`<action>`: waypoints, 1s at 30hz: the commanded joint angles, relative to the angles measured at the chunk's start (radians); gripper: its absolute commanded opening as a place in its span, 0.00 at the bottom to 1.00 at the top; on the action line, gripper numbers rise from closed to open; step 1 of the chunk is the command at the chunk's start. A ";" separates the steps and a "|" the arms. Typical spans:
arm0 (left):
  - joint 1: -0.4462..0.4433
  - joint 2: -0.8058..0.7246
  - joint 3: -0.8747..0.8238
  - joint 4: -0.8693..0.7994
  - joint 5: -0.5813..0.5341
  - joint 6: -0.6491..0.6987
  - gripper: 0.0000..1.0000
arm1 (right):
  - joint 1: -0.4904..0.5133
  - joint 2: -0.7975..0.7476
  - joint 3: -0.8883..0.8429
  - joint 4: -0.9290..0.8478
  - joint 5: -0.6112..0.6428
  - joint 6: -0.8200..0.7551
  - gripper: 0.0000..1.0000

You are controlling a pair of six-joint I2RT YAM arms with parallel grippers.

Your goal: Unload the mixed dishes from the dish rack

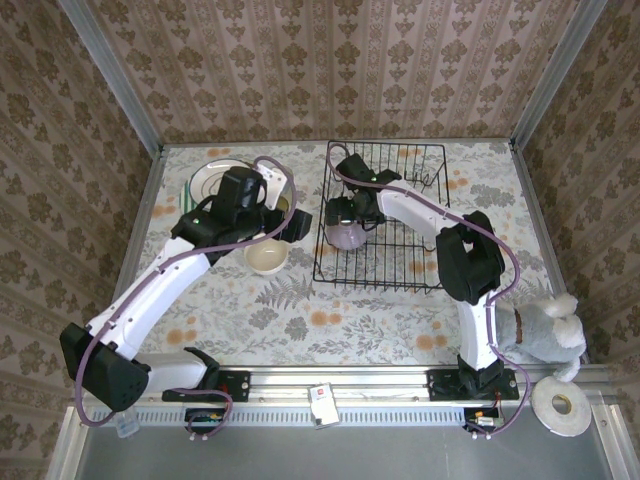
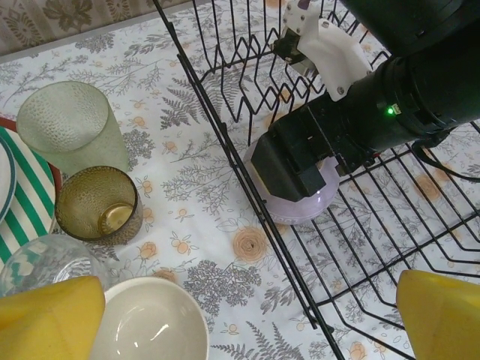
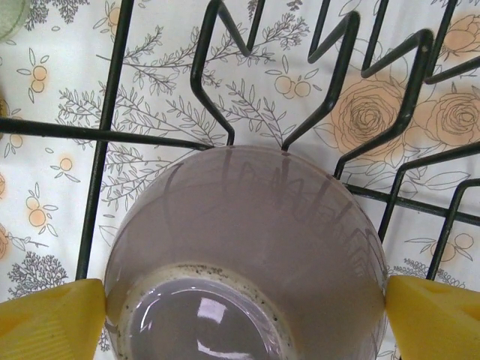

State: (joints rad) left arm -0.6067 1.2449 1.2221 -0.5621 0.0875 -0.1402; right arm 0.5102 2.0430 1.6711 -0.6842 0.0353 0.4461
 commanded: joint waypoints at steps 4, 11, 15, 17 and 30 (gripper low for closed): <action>0.007 0.017 -0.020 0.040 0.025 -0.030 1.00 | -0.027 -0.037 -0.088 -0.036 0.079 -0.011 0.86; 0.009 0.023 -0.037 0.083 0.052 -0.038 0.93 | -0.045 -0.136 -0.217 -0.012 0.074 -0.002 0.76; 0.010 0.044 -0.016 0.073 0.106 -0.042 0.91 | -0.066 -0.216 -0.299 0.003 0.073 0.002 0.74; 0.008 0.057 -0.006 0.073 0.137 -0.042 0.90 | -0.077 -0.250 -0.338 0.010 0.065 0.004 0.73; -0.116 0.234 0.139 0.006 0.203 -0.067 0.88 | -0.126 -0.439 -0.427 0.040 -0.025 0.022 0.78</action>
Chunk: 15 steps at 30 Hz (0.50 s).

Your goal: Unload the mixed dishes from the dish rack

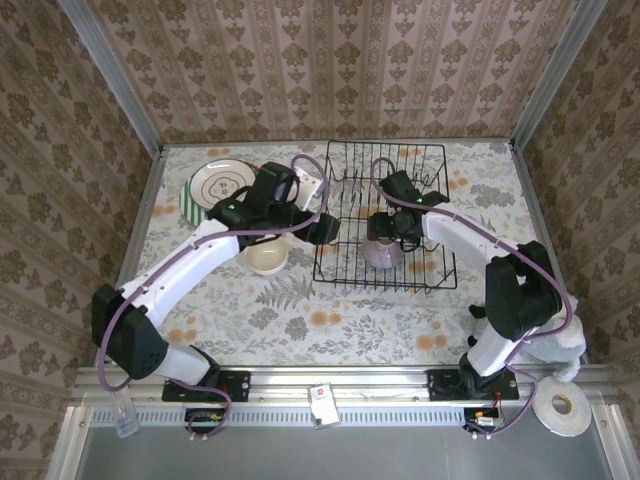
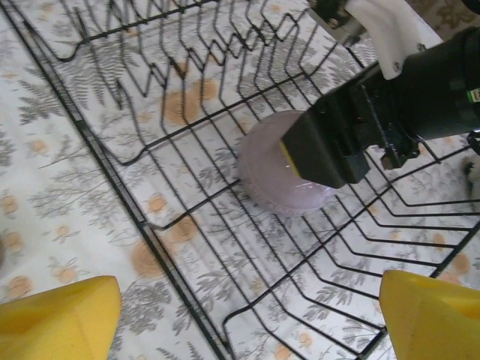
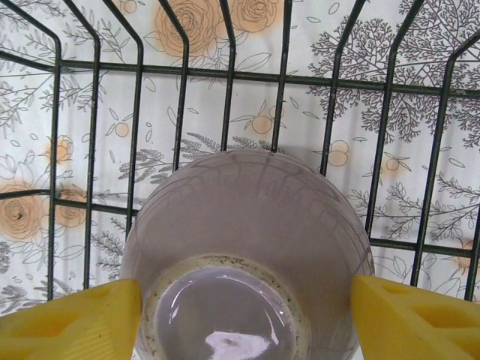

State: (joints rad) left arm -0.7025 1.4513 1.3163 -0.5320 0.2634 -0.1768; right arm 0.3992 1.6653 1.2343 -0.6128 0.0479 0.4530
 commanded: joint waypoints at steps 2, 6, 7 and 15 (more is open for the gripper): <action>-0.037 0.059 0.069 -0.025 0.031 -0.048 0.86 | -0.041 -0.115 0.027 -0.031 -0.060 0.021 0.85; -0.074 0.116 0.112 -0.031 0.023 -0.077 0.84 | -0.106 -0.235 0.021 -0.043 -0.079 0.026 0.97; -0.085 0.137 0.127 -0.035 0.022 -0.084 0.84 | -0.124 -0.264 0.012 -0.053 -0.080 0.028 1.00; -0.135 0.359 0.276 -0.113 0.022 -0.157 0.84 | -0.212 -0.496 -0.132 -0.039 -0.187 0.077 1.00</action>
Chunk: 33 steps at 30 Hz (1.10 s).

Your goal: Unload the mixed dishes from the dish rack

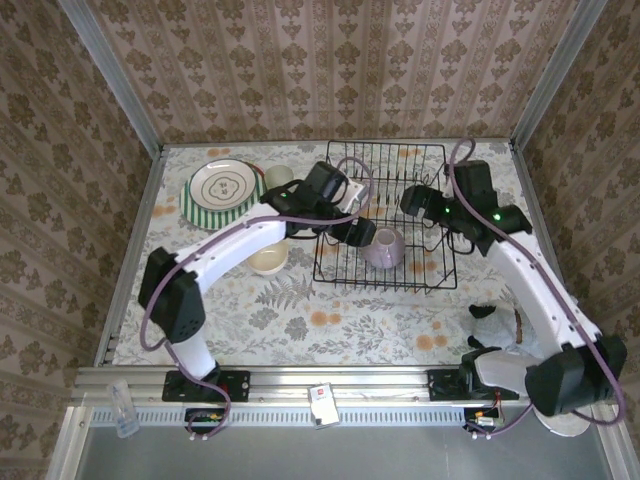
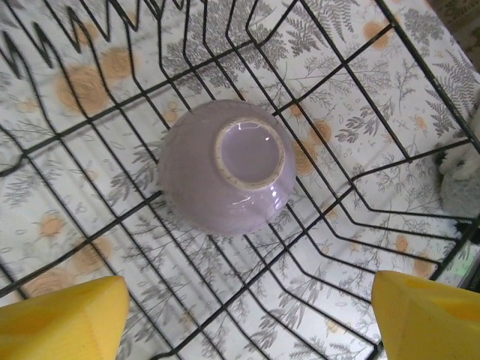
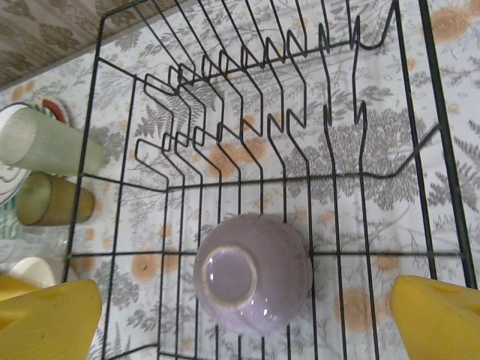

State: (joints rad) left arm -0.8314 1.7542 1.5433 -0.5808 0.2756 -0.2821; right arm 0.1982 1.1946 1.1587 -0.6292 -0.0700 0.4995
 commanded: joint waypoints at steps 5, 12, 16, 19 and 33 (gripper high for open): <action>-0.007 0.192 0.134 -0.080 0.033 -0.093 0.82 | -0.022 -0.073 -0.133 -0.021 -0.122 0.036 1.00; -0.002 0.312 0.204 -0.082 0.060 -0.132 0.80 | -0.031 -0.076 -0.189 0.007 -0.172 0.036 1.00; 0.004 0.340 0.213 -0.073 0.070 -0.169 0.77 | -0.033 -0.060 -0.203 0.028 -0.193 0.037 1.00; 0.013 0.334 0.181 -0.027 0.105 -0.200 0.78 | -0.033 -0.041 -0.210 0.041 -0.207 0.034 1.00; 0.058 0.306 0.094 0.111 0.172 -0.314 0.85 | -0.033 0.003 -0.218 0.079 -0.246 0.033 1.00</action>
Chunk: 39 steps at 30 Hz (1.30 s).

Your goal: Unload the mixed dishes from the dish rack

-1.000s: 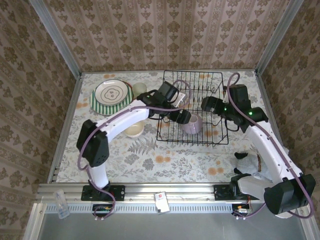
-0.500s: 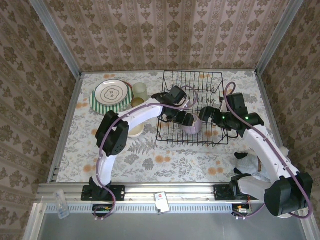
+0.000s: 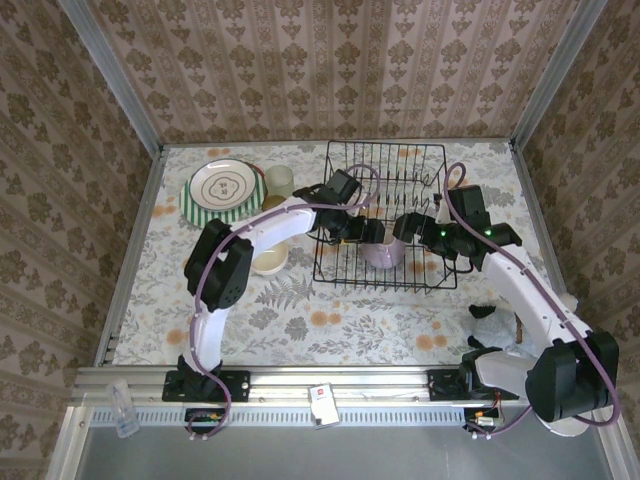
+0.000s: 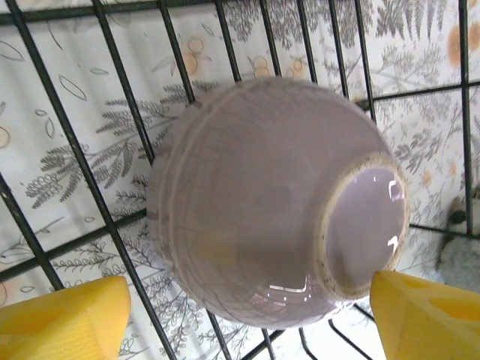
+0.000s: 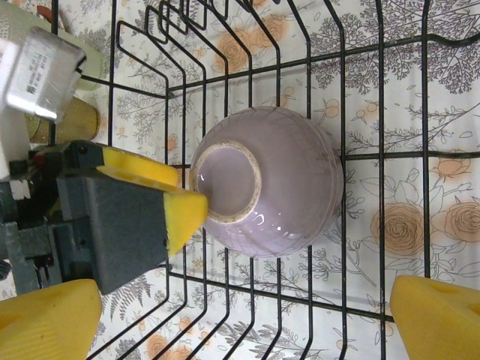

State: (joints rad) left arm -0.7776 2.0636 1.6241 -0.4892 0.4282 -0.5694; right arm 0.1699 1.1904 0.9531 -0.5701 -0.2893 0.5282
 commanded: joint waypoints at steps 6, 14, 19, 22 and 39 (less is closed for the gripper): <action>0.008 0.024 0.011 0.052 0.038 -0.049 0.84 | -0.004 0.020 -0.026 0.027 -0.031 0.002 1.00; 0.016 0.056 0.001 0.051 0.037 -0.064 0.80 | -0.004 0.045 -0.034 0.027 -0.037 -0.003 1.00; 0.032 0.068 -0.029 0.061 0.042 -0.070 0.78 | -0.006 0.067 -0.037 0.062 -0.052 -0.002 1.00; 0.040 0.066 -0.060 0.084 0.061 -0.075 0.75 | -0.004 0.076 -0.037 0.070 -0.059 -0.002 1.00; 0.104 0.010 -0.249 0.222 0.139 -0.116 0.52 | -0.013 0.121 -0.042 0.096 -0.089 0.001 1.00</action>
State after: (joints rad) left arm -0.6987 2.0514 1.4319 -0.1776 0.6392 -0.6712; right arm 0.1650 1.2926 0.9188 -0.4950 -0.3492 0.5278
